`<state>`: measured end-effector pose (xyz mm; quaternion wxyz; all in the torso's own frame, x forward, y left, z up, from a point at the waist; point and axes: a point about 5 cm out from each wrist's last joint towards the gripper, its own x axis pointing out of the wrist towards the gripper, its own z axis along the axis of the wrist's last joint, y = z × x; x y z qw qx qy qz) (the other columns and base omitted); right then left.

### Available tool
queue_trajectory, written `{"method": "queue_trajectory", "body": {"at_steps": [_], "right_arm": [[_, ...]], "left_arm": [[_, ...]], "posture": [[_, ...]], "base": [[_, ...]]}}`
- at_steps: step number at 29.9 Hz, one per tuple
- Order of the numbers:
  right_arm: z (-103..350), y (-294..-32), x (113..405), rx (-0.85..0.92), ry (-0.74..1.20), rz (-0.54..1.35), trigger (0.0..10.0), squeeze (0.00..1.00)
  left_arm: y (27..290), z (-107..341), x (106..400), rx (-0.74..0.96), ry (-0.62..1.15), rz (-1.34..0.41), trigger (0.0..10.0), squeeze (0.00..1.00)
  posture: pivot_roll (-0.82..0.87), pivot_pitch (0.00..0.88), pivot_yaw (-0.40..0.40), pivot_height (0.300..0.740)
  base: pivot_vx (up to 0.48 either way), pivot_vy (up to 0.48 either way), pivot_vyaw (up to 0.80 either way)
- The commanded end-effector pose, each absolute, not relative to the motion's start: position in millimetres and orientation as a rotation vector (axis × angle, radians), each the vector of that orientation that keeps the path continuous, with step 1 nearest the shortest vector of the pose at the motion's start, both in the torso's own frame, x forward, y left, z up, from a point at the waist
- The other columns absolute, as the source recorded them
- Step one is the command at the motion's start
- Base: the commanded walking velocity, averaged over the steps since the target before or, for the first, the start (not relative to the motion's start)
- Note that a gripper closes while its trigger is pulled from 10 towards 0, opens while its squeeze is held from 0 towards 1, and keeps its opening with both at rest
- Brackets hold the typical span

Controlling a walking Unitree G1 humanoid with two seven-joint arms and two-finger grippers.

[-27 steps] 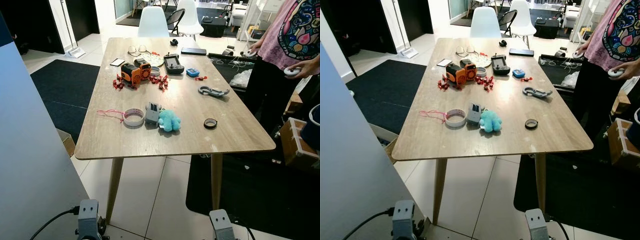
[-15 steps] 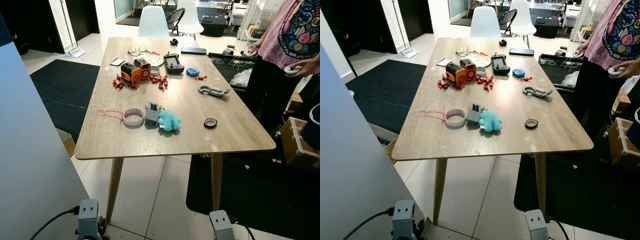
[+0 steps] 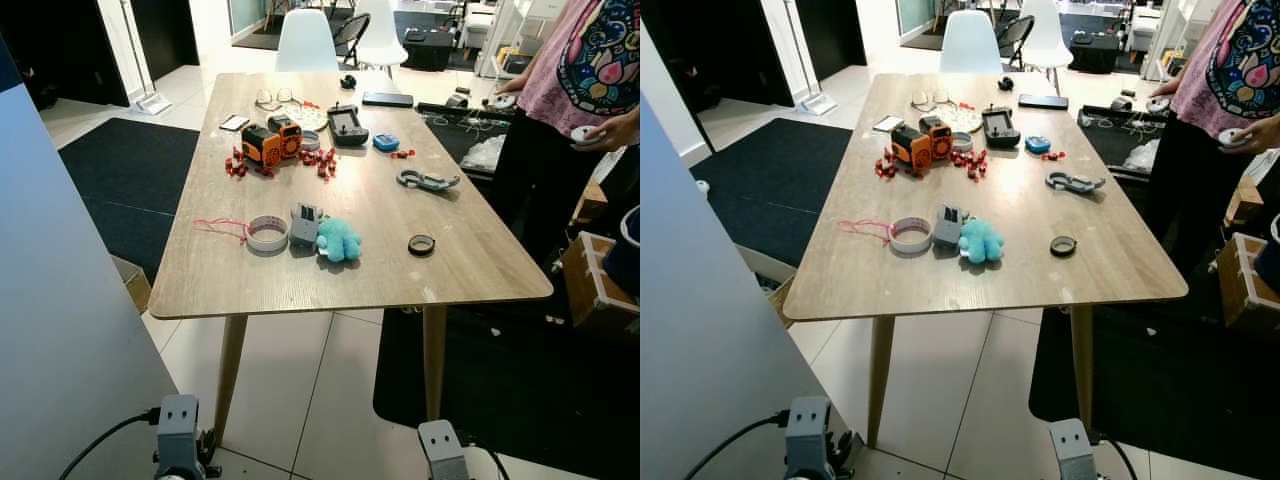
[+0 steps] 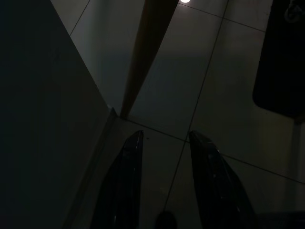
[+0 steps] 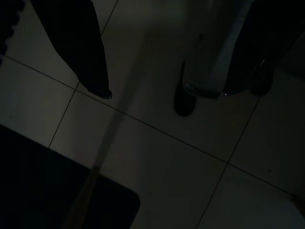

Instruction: Hang keys on a hook

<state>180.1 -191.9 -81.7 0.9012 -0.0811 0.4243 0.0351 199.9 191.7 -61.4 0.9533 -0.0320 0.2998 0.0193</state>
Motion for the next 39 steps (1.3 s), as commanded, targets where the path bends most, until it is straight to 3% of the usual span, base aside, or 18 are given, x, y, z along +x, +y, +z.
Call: {"method": "queue_trajectory", "body": {"at_steps": [1, 20, 39], "right_arm": [[-83.5, -193.3, 175.6, -0.17, 0.887, 0.077, 10.0, 0.0], [-81.2, -194.7, 179.7, -0.152, 0.871, 0.071, 10.0, 0.0], [-81.6, -197.3, 177.9, -0.149, 0.872, 0.061, 10.0, 0.0]], "left_arm": [[189.5, -63.1, 196.4, -0.056, 0.612, 0.028, 10.0, 0.0], [188.0, -60.7, 200.0, -0.049, 0.594, 0.014, 10.0, 0.0], [186.2, -60.2, 200.8, -0.056, 0.59, 0.007, 10.0, 0.0]], "posture": [[0.02, 0.066, -0.005, 0.74], [0.02, 0.06, -0.009, 0.74], [0.03, 0.07, -0.006, 0.74]], "base": [[0.0, 0.0, 0.0], [0.0, 0.0, 0.0], [0.0, -0.461, 0.0]]}}
